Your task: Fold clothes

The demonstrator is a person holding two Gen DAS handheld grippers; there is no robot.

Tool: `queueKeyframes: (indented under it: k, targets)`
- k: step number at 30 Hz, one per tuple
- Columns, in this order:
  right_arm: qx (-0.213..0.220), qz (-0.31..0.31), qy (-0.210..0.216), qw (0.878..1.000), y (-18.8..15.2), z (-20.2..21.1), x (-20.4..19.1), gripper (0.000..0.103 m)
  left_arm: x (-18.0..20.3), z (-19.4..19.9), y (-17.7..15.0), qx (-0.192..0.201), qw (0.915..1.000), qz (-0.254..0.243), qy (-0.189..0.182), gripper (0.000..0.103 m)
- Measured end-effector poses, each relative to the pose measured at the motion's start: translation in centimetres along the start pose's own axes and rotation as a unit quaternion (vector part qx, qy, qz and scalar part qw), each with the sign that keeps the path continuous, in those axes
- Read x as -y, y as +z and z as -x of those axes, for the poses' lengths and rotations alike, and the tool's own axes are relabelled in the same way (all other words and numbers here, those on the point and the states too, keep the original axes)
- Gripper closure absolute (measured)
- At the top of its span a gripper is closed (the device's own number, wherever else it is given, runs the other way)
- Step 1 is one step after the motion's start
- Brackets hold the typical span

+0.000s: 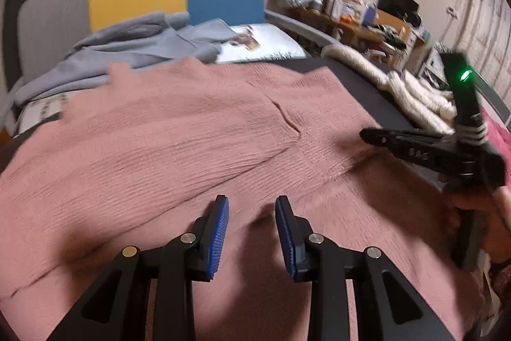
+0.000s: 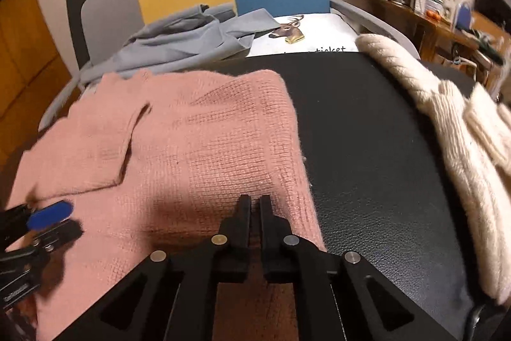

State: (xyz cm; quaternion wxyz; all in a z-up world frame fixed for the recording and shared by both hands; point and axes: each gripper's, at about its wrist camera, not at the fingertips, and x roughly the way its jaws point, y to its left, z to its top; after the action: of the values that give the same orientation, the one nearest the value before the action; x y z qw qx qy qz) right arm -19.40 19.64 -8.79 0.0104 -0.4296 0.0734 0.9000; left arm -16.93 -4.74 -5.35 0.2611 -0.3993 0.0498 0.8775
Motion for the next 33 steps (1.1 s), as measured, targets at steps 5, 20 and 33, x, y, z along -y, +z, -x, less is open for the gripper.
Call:
queueKeyframes:
  k: [5, 20, 33]
  targets:
    - [0.009, 0.019, -0.022, 1.000, -0.2, 0.2, -0.4, 0.099, -5.4, 6.2, -4.2, 0.035, 0.9979, 0.038, 0.038, 0.073]
    - [0.039, 0.199, 0.110, 0.973, 1.5, -0.6, -20.3, 0.089, -17.4, 9.3, -8.6, 0.027, 0.9788, 0.193, 0.062, 0.074]
    - [0.031, 0.202, 0.058, 0.977, 0.1, -3.6, -21.4, 0.085, -24.4, 13.2, -12.3, 0.085, 0.9248, 0.326, 0.177, 0.095]
